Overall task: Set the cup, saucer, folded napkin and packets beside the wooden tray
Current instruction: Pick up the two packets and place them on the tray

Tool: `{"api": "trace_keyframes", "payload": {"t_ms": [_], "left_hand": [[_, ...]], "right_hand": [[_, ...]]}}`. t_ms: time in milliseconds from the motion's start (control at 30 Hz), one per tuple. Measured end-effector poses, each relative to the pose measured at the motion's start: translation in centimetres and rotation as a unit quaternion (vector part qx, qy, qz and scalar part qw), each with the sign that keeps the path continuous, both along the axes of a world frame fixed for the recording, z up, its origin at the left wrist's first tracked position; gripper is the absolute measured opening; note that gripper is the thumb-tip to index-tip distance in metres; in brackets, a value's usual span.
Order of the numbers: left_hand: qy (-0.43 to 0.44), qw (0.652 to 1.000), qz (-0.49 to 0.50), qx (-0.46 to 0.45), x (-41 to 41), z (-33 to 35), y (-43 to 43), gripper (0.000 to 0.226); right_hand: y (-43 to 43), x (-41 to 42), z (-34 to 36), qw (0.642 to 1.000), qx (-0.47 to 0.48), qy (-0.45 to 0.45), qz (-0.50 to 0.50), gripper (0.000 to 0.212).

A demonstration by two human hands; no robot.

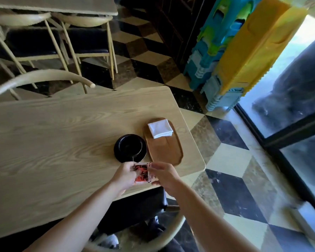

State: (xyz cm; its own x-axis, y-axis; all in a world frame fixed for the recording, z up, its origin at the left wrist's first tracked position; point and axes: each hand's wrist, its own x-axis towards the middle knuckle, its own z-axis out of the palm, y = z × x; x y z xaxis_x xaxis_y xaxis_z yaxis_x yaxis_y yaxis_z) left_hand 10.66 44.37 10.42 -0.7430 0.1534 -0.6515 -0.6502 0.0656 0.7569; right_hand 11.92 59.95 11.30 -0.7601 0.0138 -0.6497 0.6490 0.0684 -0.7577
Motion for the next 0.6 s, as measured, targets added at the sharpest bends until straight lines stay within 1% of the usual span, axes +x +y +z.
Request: {"api": "trace_keyframes", "payload": {"t_ms": [67, 133, 333, 400, 467, 600], "left_hand": [[0.022, 0.999, 0.004, -0.047, -0.9, -0.6, 2.1, 0.023], [0.027, 0.996, 0.003, -0.08, -2.0, -1.3, 4.1, 0.025], [0.0, 0.988, 0.054, -0.142, -5.9, -4.5, 9.7, 0.009], [-0.008, 0.987, 0.057, -0.151, -7.2, -5.8, 10.9, 0.006], [-0.011, 0.984, 0.052, -0.173, -8.3, -7.3, 11.7, 0.012], [0.042, 0.959, -0.015, -0.28, -10.3, -9.3, 12.9, 0.007]], "right_hand": [[1.9, -1.1, -0.8, 0.999, -0.019, -0.019, -0.018, 0.016], [4.1, -2.5, -1.6, 0.999, -0.032, -0.035, -0.027, 0.019], [10.8, -7.8, -4.7, 0.998, -0.005, -0.061, -0.018, 0.016], [12.4, -9.7, -6.1, 0.997, 0.025, -0.071, -0.007, 0.015], [13.6, -11.2, -7.5, 0.995, 0.073, -0.073, 0.015, 0.014], [14.6, -13.6, -9.5, 0.985, 0.154, -0.045, 0.064, 0.015]]}}
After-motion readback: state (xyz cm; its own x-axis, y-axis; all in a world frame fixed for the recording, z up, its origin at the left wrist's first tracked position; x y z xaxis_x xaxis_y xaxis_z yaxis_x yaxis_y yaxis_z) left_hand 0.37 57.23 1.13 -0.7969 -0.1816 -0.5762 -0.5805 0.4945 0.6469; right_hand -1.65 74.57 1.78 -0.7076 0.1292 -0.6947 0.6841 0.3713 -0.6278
